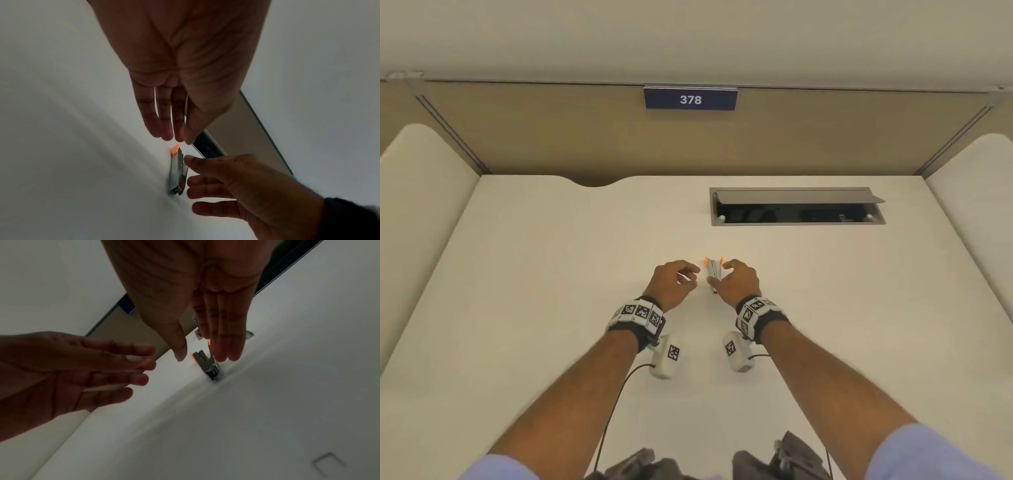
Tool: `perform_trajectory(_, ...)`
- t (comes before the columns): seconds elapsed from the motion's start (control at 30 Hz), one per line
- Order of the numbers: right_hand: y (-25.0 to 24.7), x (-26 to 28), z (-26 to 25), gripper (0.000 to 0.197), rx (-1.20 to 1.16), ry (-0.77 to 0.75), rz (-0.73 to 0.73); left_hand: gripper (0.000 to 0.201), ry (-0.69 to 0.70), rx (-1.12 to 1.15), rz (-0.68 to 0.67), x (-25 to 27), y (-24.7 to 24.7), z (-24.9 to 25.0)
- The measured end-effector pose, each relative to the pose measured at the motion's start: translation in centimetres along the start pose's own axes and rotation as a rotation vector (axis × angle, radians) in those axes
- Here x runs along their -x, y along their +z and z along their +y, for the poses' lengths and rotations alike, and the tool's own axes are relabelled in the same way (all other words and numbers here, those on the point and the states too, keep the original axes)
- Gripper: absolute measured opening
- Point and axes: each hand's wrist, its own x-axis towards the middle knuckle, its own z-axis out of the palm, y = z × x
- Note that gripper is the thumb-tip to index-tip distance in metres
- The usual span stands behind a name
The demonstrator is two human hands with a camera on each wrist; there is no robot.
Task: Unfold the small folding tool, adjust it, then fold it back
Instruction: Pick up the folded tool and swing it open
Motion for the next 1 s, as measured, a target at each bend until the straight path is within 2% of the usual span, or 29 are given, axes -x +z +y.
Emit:
perform_trajectory(0.13, 0.4, -0.4, -0.9, 0.074, 0.039, 0.003, 0.014, 0.024, -0.018, -0.001, 0.021, -1.1, 0.2, -0.2)
perform_trajectory(0.33, 1.1, -1.4, -0.8, 0.073, 0.112, 0.006, 0.007, 0.025, -0.042, 0.009, 0.039, -2.5, 0.8, -0.8)
perform_trajectory(0.47, 1.4, -1.5, -0.7, 0.084, 0.044, 0.021, 0.029, 0.028, -0.066, 0.030, 0.047, -2.9, 1.4, -1.0)
perform_trajectory(0.6, 1.7, -0.9, -0.3, 0.087, -0.086, 0.031, 0.035, 0.044, -0.167, 0.062, 0.032, -3.1, 2.2, -1.1)
perform_trajectory(0.7, 1.7, 0.0, 0.0, 0.071, -0.135, 0.021, 0.048, 0.057, -0.322, 0.145, 0.047, -3.1, 2.6, -1.4)
perform_trajectory(0.73, 1.7, 0.4, 0.2, 0.064, -0.149, 0.011, 0.050, 0.054, -0.360, 0.204, 0.052, -2.9, 2.9, -1.5)
perform_trajectory(0.83, 1.9, 1.9, 0.5, 0.053, -0.184, -0.050, 0.054, 0.026, -0.384, 0.361, 0.093, -2.6, 3.3, -1.5)
perform_trajectory(0.93, 2.1, 3.4, 0.5, 0.054, -0.212, -0.117, 0.066, 0.027, -0.418, 0.529, 0.167, -1.9, 3.2, -1.2)
perform_trajectory(1.0, 2.1, 4.2, 0.6, 0.059, -0.267, -0.143, 0.077, 0.027, -0.387, 0.570, 0.177, -1.4, 2.8, -0.7)
